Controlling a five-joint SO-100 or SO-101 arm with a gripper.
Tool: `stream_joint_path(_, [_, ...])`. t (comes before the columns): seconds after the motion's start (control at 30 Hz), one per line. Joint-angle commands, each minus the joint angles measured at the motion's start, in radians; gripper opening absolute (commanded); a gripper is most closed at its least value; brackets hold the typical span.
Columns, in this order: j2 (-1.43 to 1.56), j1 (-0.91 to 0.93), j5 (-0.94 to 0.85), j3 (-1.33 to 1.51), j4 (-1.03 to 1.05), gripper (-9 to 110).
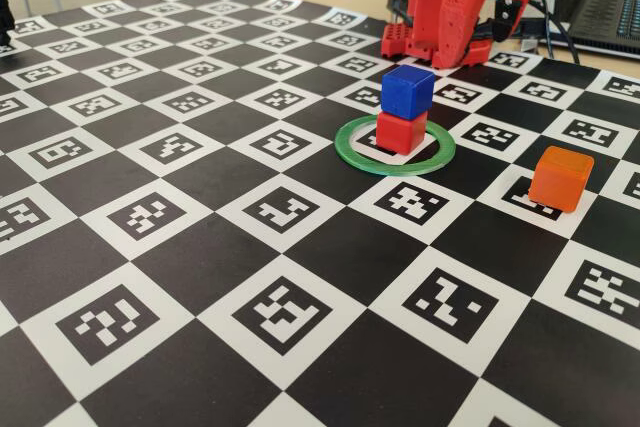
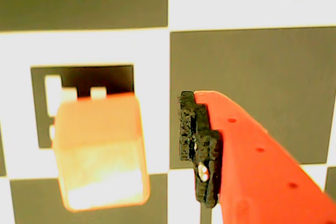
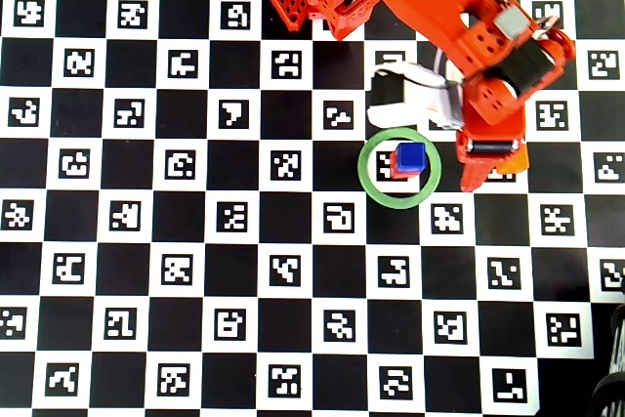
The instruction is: Grab the red cube then put it in the green circle then put the blue cube on top and finally the orange cube on top
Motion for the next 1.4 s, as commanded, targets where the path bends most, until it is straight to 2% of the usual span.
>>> stream_joint_path(0.0, [-0.008,-0.069,0.035,-0.129,-0.014,41])
stream_joint_path(0.33, [-0.044,-0.195,0.115,-0.137,-0.135,45])
stream_joint_path(0.6, [-0.075,-0.201,0.138,-0.135,-0.169,45])
stream_joint_path(1.07, [-0.133,-0.201,0.132,0.101,-0.391,45])
stream_joint_path(1.37, [-0.161,-0.169,0.100,0.126,-0.436,44])
